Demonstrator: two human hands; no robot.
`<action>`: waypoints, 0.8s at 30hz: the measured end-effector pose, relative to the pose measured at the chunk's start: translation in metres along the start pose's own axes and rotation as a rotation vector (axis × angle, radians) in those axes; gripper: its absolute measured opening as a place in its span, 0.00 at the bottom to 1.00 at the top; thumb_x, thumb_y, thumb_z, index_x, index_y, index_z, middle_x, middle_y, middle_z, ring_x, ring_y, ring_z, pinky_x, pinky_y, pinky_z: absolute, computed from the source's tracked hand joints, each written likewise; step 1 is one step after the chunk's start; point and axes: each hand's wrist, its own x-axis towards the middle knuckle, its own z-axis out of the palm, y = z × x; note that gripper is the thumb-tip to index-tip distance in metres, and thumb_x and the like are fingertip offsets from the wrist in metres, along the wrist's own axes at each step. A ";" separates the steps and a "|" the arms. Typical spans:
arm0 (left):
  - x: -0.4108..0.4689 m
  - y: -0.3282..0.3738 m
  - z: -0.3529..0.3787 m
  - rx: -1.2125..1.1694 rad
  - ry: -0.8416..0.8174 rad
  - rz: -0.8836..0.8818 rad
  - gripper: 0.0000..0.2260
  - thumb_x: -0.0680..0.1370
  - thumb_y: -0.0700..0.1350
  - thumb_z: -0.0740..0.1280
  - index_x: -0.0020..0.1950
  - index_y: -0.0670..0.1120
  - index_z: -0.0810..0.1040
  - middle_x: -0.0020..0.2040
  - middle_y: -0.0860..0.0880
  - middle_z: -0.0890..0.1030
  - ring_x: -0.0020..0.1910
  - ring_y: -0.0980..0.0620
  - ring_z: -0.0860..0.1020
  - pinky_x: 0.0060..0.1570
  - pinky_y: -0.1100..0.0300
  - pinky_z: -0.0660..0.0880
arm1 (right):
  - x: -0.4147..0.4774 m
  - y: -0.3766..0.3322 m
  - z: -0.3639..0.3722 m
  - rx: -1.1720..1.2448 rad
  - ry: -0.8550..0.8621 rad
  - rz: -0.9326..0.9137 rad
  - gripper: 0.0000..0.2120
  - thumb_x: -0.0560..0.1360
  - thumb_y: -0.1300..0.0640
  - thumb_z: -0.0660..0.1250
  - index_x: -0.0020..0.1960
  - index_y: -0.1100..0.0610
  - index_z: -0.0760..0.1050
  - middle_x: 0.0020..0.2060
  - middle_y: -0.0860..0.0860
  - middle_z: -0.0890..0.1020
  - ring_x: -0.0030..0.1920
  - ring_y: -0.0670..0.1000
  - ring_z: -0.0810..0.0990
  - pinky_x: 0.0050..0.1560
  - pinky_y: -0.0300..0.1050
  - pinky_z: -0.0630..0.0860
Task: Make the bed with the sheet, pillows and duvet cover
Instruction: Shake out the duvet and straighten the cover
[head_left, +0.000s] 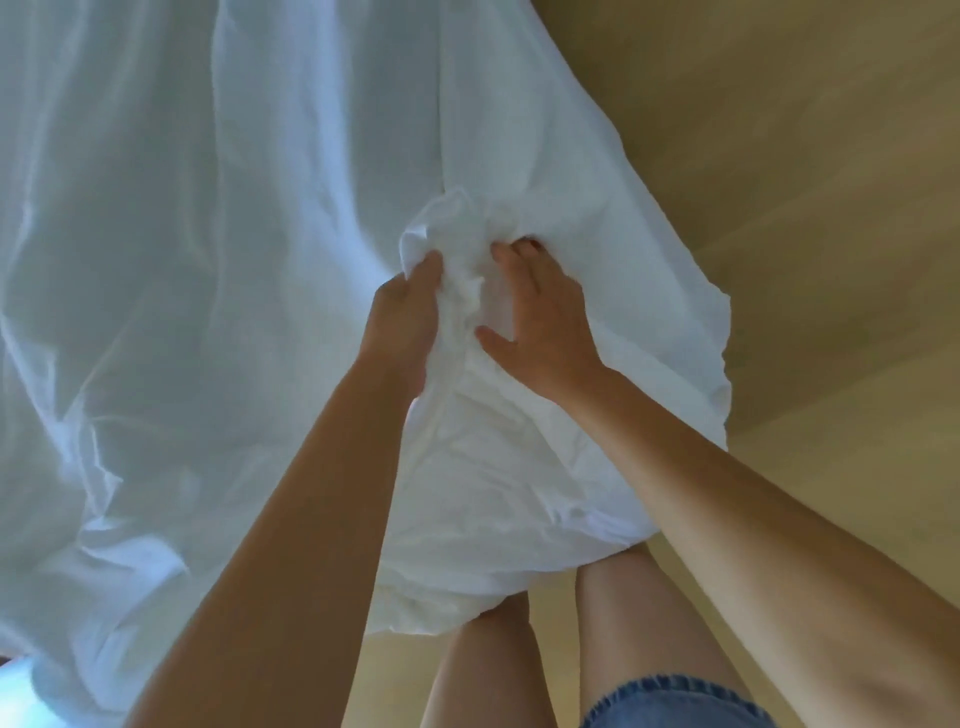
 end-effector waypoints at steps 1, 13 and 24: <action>0.003 0.006 -0.001 0.049 -0.028 0.021 0.13 0.78 0.52 0.61 0.38 0.49 0.79 0.29 0.54 0.80 0.32 0.54 0.80 0.32 0.63 0.76 | 0.013 -0.003 0.004 -0.046 0.000 0.008 0.37 0.72 0.47 0.68 0.74 0.59 0.58 0.72 0.56 0.63 0.74 0.55 0.58 0.64 0.50 0.62; 0.024 0.021 -0.021 0.275 -0.145 -0.082 0.19 0.78 0.61 0.58 0.43 0.48 0.79 0.34 0.54 0.83 0.37 0.54 0.81 0.37 0.60 0.75 | 0.048 0.029 -0.003 -0.076 -0.047 0.011 0.12 0.75 0.61 0.61 0.58 0.60 0.72 0.54 0.57 0.75 0.58 0.57 0.72 0.51 0.50 0.67; 0.093 0.004 0.007 0.203 0.347 -0.199 0.25 0.74 0.52 0.68 0.66 0.40 0.69 0.47 0.47 0.76 0.50 0.43 0.76 0.48 0.56 0.72 | 0.017 0.051 -0.007 -0.213 -0.113 -0.060 0.20 0.76 0.63 0.62 0.67 0.62 0.68 0.61 0.58 0.72 0.64 0.59 0.67 0.53 0.48 0.69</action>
